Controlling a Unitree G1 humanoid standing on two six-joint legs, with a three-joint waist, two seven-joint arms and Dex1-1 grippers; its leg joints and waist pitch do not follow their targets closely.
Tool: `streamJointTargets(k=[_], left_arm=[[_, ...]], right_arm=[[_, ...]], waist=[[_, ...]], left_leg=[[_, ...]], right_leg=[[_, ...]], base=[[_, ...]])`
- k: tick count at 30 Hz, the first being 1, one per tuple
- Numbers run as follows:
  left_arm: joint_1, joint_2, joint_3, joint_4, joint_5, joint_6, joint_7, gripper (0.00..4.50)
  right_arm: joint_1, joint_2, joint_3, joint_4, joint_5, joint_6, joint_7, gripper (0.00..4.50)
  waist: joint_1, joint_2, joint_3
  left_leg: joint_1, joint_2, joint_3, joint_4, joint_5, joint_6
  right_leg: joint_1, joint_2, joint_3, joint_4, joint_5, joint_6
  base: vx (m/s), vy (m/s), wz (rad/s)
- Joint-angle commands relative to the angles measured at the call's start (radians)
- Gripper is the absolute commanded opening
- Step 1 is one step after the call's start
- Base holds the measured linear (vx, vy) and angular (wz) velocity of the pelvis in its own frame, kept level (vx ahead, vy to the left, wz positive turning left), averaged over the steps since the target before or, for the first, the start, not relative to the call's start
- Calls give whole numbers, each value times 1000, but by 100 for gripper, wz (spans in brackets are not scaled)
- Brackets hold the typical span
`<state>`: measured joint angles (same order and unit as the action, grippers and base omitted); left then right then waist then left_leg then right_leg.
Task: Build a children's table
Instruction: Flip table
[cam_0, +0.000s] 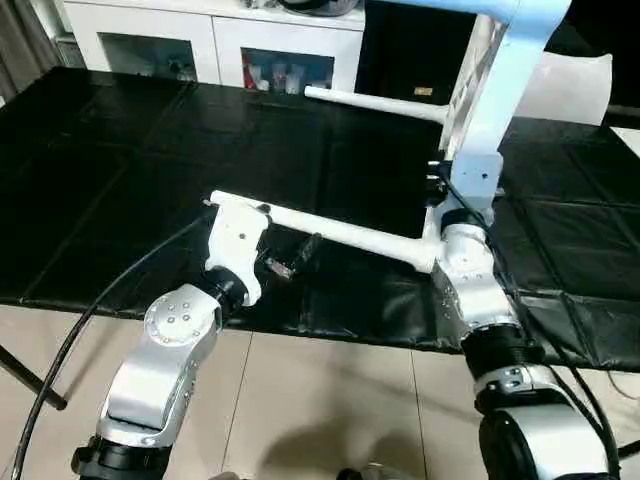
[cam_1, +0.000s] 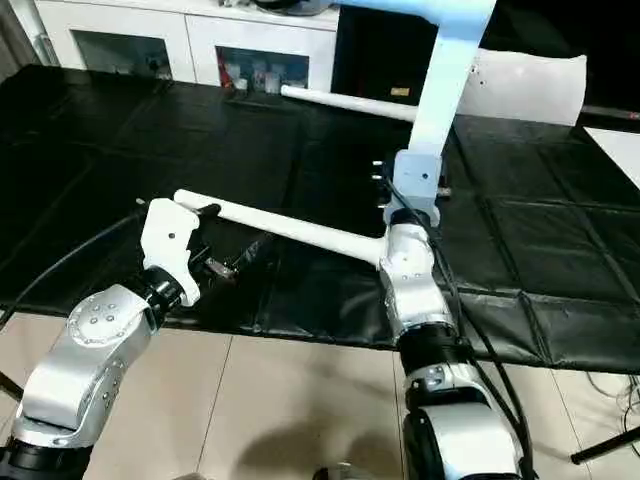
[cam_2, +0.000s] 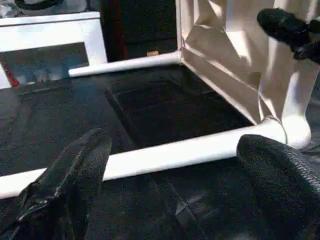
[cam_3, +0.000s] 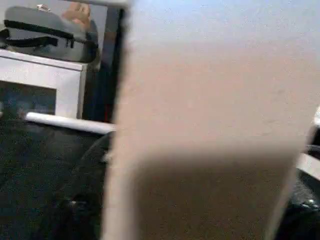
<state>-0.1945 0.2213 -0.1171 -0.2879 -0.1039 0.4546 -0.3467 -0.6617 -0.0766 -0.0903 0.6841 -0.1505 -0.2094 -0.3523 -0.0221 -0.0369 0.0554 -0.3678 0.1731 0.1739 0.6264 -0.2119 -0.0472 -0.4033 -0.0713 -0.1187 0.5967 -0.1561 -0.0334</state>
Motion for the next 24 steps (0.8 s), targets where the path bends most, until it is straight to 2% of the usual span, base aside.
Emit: streamJointTargets(k=[1,2,5,7,11,12,13,14,16,18,19,24], left_arm=[[-8,5,-11,-7,-1,9,-6,450],[-8,5,-11,-7,-1,9,-6,450],[-8,6,-12,-5,-2,8,-7,450],[-10,5,-14,-2,-1,6,-9,450],[-12,2,-17,-1,0,3,-11,450],[-10,4,-18,-4,-1,2,-12,450],[-9,4,-18,-4,-1,2,-13,450],[-8,5,-18,-6,-1,3,-13,450],[-5,7,-19,-11,-2,4,-12,450],[1,14,-22,-26,2,8,-12,450],[1,14,-22,-26,2,8,-13,450],[-28,47,-32,-59,32,-13,-26,450]], right_arm=[[37,-21,-17,-29,-1,-18,-9,278],[49,-27,-18,-38,-2,-22,-9,267],[84,-41,-25,-69,-2,-30,-9,244],[105,-45,-28,-92,-2,-31,-7,216],[128,-50,-33,-111,4,-28,-2,206],[146,-54,-33,-131,8,-25,4,204],[147,-54,-33,-132,9,-25,4,203],[153,-54,-32,-141,10,-23,6,202],[172,-54,-31,-170,15,-14,16,201],[212,-53,-29,-234,22,4,33,201],[212,-53,-29,-235,22,4,33,201],[256,-98,21,-356,-41,14,88,199]], waist=[[-1,23,-67],[0,21,-68],[5,22,-70],[3,24,-69],[3,21,-67],[3,15,-65],[6,18,-65],[6,13,-65],[8,15,-66],[10,10,-66],[13,12,-66],[14,11,-64]], left_leg=[[9,52,-23,-80,-262,-7],[10,52,-22,-79,-259,-5],[8,54,-23,-80,-238,-1],[7,53,-23,-81,-244,0],[8,52,-22,-81,-264,5],[9,52,-21,-80,-270,6],[10,52,-21,-80,-270,6],[9,54,-22,-82,-267,4],[9,54,-23,-82,-264,4],[7,54,-22,-82,-253,9],[6,55,-22,-83,-241,11],[6,54,-22,-83,-243,12]], right_leg=[[46,-72,64,-69,-288,-116],[46,-71,65,-69,-282,-115],[49,-70,65,-64,-248,-121],[50,-69,64,-64,-248,-126],[48,-71,64,-72,-296,-115],[46,-71,64,-75,-316,-109],[45,-71,64,-75,-321,-105],[45,-70,64,-75,-325,-98],[45,-71,64,-74,-323,-97],[47,-71,66,-73,-314,-91],[47,-72,67,-72,-307,-88],[46,-71,67,-73,-323,-81]], base=[[0,0,0],[0,0,0],[0,0,0],[0,0,0],[0,0,0],[0,0,0],[0,0,0],[0,0,0],[0,0,0],[0,0,0],[0,0,0],[0,0,0]])
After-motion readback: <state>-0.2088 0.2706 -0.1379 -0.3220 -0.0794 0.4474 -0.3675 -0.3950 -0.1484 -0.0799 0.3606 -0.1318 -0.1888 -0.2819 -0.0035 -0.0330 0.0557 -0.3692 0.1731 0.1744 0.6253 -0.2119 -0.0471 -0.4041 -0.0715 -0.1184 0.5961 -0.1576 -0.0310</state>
